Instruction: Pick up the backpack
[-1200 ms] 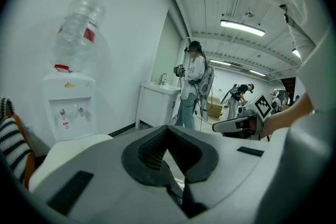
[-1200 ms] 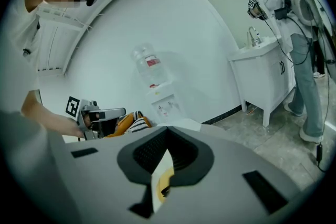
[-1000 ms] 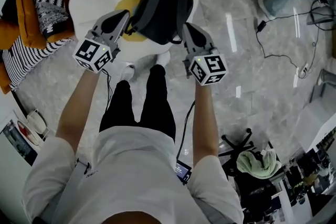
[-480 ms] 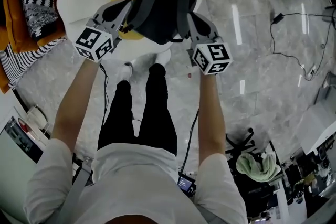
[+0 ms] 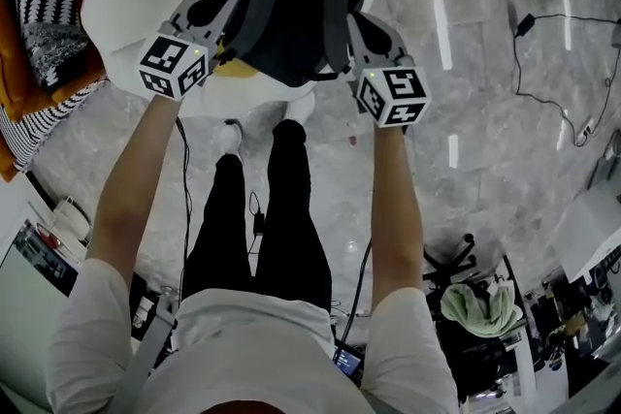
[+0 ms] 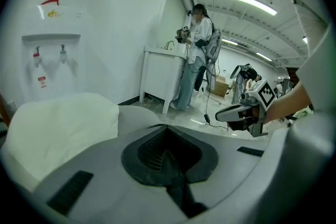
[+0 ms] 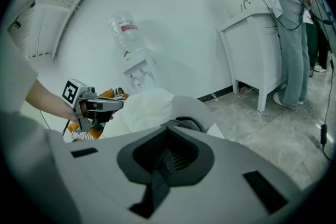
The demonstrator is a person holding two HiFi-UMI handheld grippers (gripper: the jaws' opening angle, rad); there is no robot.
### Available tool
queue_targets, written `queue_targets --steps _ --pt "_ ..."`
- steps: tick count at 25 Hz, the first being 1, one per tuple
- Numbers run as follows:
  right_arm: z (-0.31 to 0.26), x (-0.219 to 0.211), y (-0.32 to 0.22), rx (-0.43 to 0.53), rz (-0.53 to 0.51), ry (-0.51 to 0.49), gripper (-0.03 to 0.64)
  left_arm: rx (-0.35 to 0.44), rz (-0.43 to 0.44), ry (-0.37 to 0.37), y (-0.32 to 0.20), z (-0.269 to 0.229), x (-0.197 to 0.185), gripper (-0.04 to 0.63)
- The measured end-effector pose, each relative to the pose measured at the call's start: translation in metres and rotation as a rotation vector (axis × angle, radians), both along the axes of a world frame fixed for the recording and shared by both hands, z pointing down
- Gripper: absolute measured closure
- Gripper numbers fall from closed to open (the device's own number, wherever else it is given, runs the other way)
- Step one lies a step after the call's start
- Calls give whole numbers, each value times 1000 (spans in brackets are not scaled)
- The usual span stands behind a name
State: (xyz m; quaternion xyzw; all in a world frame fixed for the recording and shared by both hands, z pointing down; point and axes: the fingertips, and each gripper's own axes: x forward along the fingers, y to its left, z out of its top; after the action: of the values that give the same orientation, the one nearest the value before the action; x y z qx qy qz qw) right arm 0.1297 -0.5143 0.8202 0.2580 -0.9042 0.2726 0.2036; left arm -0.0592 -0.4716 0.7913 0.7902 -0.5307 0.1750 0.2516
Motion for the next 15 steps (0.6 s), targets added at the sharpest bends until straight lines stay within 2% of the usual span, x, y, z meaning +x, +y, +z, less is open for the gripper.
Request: queue_targets --steps 3,15 --pt "22 0 -5 -9 7 15 609 -26 -7 8 -6 28 -3 592" --pt "87 -3 -11 -12 12 66 609 -115 10 -42 -26 127 -16 589"
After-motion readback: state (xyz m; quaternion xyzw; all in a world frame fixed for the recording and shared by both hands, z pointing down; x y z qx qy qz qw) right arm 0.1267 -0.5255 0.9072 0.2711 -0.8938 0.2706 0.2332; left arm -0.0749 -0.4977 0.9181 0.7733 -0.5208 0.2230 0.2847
